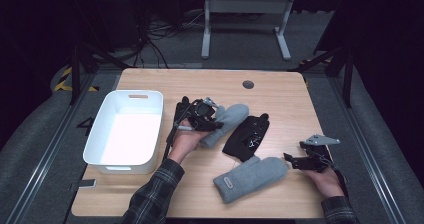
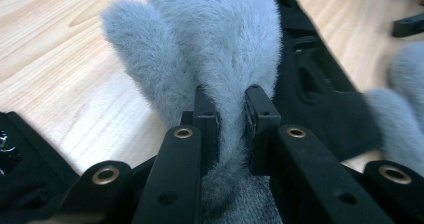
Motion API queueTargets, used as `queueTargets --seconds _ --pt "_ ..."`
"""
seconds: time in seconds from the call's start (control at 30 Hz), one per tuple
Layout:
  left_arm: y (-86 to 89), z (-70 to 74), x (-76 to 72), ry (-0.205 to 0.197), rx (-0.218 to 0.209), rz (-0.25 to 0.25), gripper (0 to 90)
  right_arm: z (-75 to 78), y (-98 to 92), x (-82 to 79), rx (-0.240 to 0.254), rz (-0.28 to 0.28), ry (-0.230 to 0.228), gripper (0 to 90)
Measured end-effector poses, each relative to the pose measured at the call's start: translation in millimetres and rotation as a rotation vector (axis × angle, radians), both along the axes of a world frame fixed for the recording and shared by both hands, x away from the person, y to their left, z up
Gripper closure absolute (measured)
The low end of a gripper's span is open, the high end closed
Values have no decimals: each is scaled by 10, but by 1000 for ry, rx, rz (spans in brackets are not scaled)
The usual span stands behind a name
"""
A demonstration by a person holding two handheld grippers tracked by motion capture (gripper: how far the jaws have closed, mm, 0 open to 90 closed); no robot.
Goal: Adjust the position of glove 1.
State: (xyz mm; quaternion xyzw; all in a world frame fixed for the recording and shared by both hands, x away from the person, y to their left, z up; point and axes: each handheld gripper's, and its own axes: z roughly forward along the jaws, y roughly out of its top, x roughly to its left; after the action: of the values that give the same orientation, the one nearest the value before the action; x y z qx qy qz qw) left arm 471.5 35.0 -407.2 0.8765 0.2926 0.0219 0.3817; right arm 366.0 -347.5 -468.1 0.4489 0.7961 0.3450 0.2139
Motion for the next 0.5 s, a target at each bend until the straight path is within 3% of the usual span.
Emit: queueTargets --seconds 0.17,0.33,0.5 --pt "-18 109 -125 18 1 -43 800 0 0 0 0 0 0 171" --pt "-20 183 -264 40 -56 -89 804 0 0 0 0 0 0 171" --pt "-54 242 -417 40 -65 -135 806 0 0 0 -1 0 0 171"
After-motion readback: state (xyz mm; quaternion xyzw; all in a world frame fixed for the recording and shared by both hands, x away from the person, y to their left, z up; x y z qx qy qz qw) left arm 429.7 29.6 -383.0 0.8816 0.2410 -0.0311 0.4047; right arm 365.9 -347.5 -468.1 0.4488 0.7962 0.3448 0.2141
